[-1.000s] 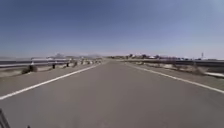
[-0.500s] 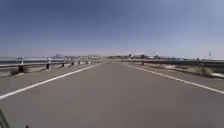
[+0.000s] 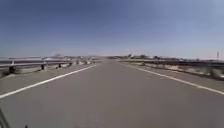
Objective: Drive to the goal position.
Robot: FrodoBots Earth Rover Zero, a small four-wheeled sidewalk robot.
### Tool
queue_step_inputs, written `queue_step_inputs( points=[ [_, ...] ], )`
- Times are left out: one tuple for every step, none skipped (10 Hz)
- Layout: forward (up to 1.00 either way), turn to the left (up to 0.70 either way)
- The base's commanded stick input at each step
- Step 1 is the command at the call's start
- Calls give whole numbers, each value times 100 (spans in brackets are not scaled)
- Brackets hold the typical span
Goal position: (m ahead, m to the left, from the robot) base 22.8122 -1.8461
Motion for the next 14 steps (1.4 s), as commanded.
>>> queue_step_inputs(
  points=[
    [100,0],
    [100,0],
    [100,0],
    [100,0],
    [100,0],
    [100,0],
    [100,0],
    [100,0],
    [100,0],
    [100,0],
    [100,0],
    [100,0],
    [100,0],
    [100,0]
  ],
)
